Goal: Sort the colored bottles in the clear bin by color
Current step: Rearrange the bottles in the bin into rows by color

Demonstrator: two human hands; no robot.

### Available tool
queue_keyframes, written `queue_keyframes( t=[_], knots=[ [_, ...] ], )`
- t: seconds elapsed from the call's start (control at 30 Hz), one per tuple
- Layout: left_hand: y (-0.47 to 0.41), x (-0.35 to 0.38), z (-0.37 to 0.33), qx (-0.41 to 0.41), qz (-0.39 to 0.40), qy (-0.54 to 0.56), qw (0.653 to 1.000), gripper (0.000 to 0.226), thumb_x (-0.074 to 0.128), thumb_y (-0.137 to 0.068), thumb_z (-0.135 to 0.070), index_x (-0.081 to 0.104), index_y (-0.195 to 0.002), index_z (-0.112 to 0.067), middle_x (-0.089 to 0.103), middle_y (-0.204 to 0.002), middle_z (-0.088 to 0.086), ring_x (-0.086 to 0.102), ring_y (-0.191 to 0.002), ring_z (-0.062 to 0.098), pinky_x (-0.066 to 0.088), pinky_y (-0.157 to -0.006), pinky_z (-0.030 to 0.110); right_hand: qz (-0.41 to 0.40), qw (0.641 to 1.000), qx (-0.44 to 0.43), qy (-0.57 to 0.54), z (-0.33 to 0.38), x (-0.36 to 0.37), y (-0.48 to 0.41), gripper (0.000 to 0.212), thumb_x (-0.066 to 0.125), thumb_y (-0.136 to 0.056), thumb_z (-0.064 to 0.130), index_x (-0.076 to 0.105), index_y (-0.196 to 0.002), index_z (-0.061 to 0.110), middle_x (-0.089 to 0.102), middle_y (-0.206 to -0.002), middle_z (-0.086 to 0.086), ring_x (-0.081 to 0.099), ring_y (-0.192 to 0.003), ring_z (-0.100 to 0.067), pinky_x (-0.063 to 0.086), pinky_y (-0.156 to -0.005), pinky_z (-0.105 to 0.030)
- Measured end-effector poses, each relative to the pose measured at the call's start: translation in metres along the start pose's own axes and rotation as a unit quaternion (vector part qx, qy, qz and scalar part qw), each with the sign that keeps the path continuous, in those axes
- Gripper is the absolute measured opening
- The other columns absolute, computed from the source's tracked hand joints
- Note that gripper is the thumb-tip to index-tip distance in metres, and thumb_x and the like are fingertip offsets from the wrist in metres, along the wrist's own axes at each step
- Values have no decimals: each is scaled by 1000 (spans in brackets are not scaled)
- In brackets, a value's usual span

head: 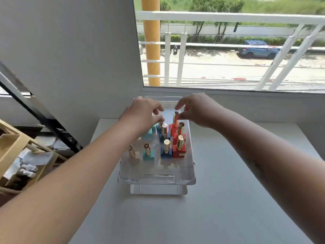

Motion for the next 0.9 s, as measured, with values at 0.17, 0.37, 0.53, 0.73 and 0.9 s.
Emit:
queue_keyframes(
  t=[0.17, 0.37, 0.53, 0.73, 0.9],
  knots=[
    [-16, 10, 8, 1, 27, -13, 1000, 16, 73, -83, -33, 70, -98, -29, 53, -92, -6, 47, -74, 0, 42, -70, 26, 25, 999, -42, 3, -3, 11, -15, 19, 71, -83, 24, 70, -101, 17, 55, -86, 7, 52, -76, -12, 35, -55, -19],
    [-53, 5, 6, 15, 16, -15, 1000, 15, 69, -87, -27, 70, -101, -23, 61, -95, -6, 49, -90, 10, 35, -72, 25, -8, 1000, -19, -13, -20, 2, -45, 20, 67, -86, 27, 67, -102, 13, 66, -102, -4, 57, -86, -18, 46, -74, -30],
    [-87, 11, 5, 1, 11, -15, 1000, 12, 68, -89, -21, 69, -101, -22, 63, -102, -3, 58, -95, 16, 46, -80, 29, -28, 999, 17, -7, -30, -2, -73, 22, 65, -89, 26, 65, -105, 12, 65, -108, -10, 61, -91, -25, 47, -76, -31],
    [-103, 20, 5, 7, -6, 21, 1000, 13, 65, -91, -15, 69, -103, -18, 65, -101, -4, 57, -90, 11, 38, -77, 23, -22, 999, 36, 2, -35, 1, -87, 23, 63, -91, 25, 64, -108, 11, 64, -110, -11, 61, -93, -28, 50, -77, -34],
    [-104, 20, 4, 5, -4, 0, 1000, 14, 69, -88, -27, 67, -97, -17, 63, -96, -2, 59, -89, 17, 44, -74, 29, -27, 999, 29, 13, -34, -1, -88, 23, 64, -90, 25, 64, -107, 10, 65, -108, -12, 61, -92, -28, 50, -77, -34]
  ],
)
Point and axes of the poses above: each hand's wrist, its own y-axis away from the middle knuckle, its own x-axis out of the palm, z = x × y, the point moved 5 cm from there along -y, towards the middle knuckle
